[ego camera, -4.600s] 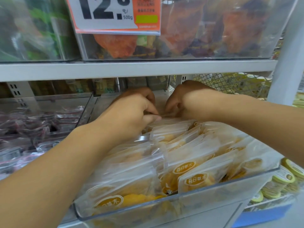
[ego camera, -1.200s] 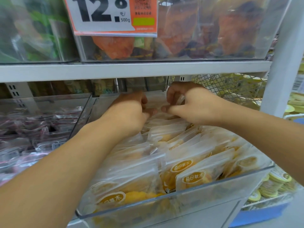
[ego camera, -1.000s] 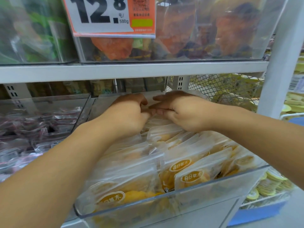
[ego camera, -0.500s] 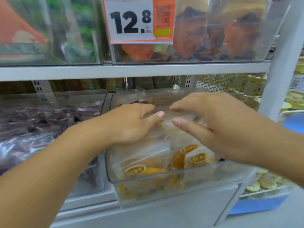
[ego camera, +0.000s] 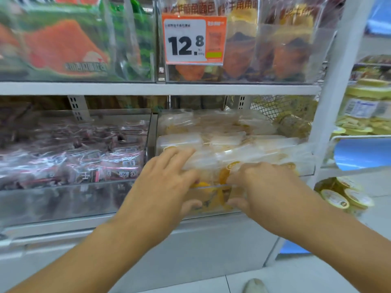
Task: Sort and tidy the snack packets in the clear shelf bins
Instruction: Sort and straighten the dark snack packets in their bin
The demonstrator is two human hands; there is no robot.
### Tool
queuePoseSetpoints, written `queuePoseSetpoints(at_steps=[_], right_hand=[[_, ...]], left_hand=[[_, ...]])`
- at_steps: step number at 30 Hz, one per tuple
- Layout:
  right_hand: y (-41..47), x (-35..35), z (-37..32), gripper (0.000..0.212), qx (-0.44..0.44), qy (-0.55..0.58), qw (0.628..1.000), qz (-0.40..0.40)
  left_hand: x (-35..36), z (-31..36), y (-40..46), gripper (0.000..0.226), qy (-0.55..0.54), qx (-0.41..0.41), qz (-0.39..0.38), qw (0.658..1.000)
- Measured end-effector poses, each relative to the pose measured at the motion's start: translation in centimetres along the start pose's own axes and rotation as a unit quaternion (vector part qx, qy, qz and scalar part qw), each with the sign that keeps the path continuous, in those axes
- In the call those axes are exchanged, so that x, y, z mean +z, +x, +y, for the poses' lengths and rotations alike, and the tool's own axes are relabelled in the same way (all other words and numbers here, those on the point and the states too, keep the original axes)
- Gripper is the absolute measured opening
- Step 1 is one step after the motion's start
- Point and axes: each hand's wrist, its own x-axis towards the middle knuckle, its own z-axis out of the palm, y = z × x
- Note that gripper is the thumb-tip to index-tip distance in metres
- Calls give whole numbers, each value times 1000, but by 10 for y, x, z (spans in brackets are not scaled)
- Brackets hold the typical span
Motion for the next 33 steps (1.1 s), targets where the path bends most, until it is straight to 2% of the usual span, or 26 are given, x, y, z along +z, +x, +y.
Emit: queuePoseSetpoints(at_steps=[2, 4, 9, 14, 21, 24, 27, 30, 32, 33], right_hand=[[-1, 4, 0, 30, -11, 10, 999, -35], [3, 10, 3, 25, -23, 21, 999, -42], [23, 16, 17, 15, -32, 34, 999, -1], [28, 30, 26, 8, -88, 90, 991, 43], [51, 21, 34, 17, -122, 53, 986, 105], [66, 27, 34, 14, -134, 48, 986, 83], [70, 40, 44, 8, -147, 49, 984, 88], [63, 50, 44, 11, -131, 48, 985, 105], [57, 46, 41, 18, -119, 82, 979, 146], [54, 40, 44, 24, -107, 117, 969, 191]], left_hand=[[5, 2, 3, 34, -6, -23, 1, 1000], [5, 5, 9, 40, -17, -36, 6, 999], [14, 7, 21, 40, -19, -42, 9, 999], [16, 2, 25, 39, -33, -49, 16, 998], [10, -19, 41, 45, 2, -33, 52, 998], [13, -23, 48, 45, 3, -57, 19, 998], [16, -17, 52, 34, 3, -71, -52, 996], [7, -9, 58, 23, 19, -103, -113, 988], [-1, -8, 61, 24, 16, -118, -149, 982], [-4, -10, 63, 27, 0, -116, -142, 983]])
